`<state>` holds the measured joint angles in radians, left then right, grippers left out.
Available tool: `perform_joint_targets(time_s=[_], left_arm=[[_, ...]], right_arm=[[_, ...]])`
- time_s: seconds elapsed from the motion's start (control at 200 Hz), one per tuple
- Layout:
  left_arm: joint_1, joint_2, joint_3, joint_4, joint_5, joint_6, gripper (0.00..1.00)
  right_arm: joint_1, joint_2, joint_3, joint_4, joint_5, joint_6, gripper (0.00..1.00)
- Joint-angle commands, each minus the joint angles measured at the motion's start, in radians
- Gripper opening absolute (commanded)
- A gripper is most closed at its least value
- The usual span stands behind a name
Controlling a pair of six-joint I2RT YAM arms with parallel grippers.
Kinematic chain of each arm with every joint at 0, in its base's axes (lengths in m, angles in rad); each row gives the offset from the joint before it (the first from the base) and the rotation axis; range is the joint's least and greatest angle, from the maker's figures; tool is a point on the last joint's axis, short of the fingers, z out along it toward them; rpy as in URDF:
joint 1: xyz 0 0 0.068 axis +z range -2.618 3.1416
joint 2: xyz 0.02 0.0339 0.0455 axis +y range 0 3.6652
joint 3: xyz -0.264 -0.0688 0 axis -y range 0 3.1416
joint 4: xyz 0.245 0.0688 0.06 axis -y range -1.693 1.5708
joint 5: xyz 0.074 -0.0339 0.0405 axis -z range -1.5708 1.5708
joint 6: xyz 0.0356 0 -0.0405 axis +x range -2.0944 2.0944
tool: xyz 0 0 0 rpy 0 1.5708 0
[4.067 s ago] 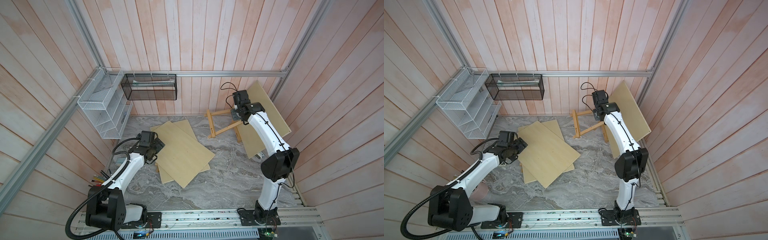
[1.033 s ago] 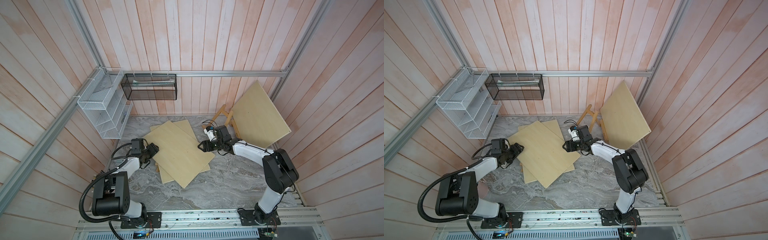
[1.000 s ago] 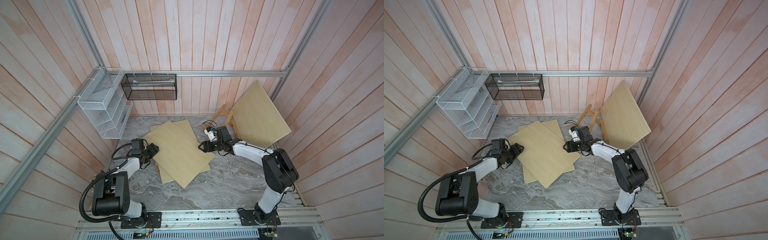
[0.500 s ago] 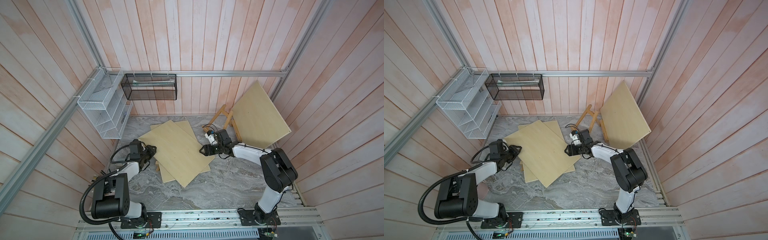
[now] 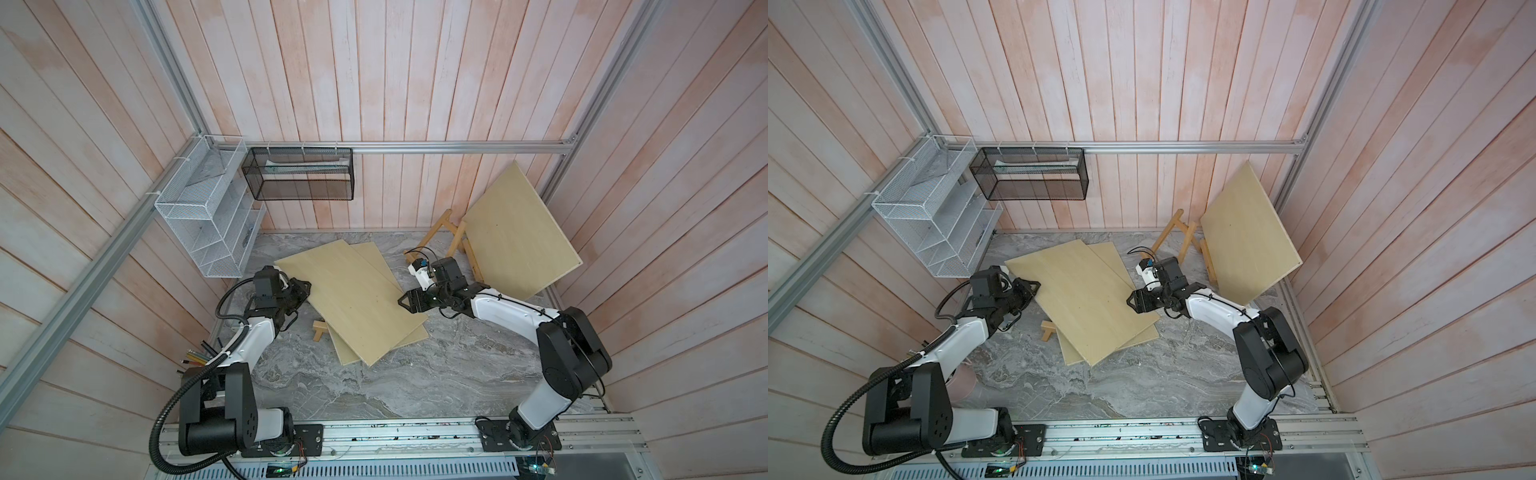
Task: Assemble the easel
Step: Pick up the drawing board.
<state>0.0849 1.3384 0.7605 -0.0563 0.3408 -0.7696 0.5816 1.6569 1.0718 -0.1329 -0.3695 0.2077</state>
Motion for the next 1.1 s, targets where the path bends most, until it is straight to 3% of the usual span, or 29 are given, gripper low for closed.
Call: perform_joint_targets(time_s=[0.0,0.23,0.39,0.515,0.685,0.895,1.095], left_arm=[[-0.008,-0.069,0.090,-0.155,-0.133,0.023,0.00],[-0.167,-0.083,0.332,-0.422,-0.280,-0.037,0.00],[-0.240,-0.048,0.457,-0.500,-0.328,-0.094,0.00],[-0.275,-0.020,0.538,-0.528,-0.351,-0.111,0.00],[-0.309,0.015,0.615,-0.544,-0.382,-0.114,0.00],[-0.327,0.038,0.651,-0.546,-0.398,-0.123,0.00],[-0.334,0.029,0.660,-0.528,-0.397,-0.167,0.00]], right_arm=[[0.068,-0.048,0.091,-0.082,0.042,-0.094,0.71],[0.240,-0.059,0.361,-0.243,0.137,-0.229,0.71],[0.360,-0.031,0.500,-0.306,0.221,-0.310,0.71],[0.429,0.046,0.598,-0.397,0.376,-0.370,0.71],[0.469,0.191,0.744,-0.544,0.615,-0.397,0.71],[0.497,0.253,0.814,-0.592,0.682,-0.372,0.71],[0.515,0.327,0.909,-0.689,0.830,-0.331,0.65]])
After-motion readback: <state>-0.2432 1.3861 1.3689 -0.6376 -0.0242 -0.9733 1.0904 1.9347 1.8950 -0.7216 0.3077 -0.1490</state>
